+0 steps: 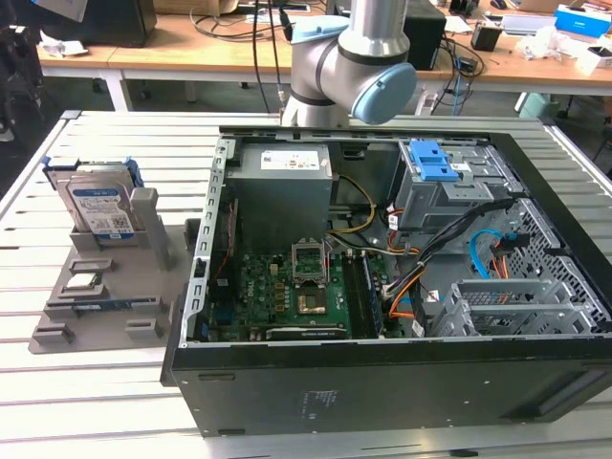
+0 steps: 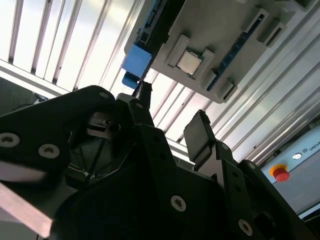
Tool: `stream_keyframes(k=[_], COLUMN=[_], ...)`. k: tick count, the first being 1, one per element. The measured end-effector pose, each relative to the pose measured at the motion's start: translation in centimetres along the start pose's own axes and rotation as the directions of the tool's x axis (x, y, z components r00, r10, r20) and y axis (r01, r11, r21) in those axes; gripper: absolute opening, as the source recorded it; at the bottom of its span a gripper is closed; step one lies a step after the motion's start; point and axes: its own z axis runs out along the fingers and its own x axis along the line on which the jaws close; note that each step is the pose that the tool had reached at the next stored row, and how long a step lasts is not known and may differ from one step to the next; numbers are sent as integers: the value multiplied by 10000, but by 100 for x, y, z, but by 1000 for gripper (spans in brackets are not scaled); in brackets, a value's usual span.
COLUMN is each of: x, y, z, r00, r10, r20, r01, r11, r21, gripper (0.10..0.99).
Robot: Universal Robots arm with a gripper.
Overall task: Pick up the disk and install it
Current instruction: 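Pick up the disk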
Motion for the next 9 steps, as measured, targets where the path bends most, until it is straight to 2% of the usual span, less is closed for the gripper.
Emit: stream_keyframes(k=[5,9], x=[-320,-409], y=[-37,-45], z=[-2,-2], r00=[10000,10000], r10=[1,2], r20=[-3,-3], r01=[-1,-2], r11=[10000,10000], r21=[1,1], gripper=[541,541])
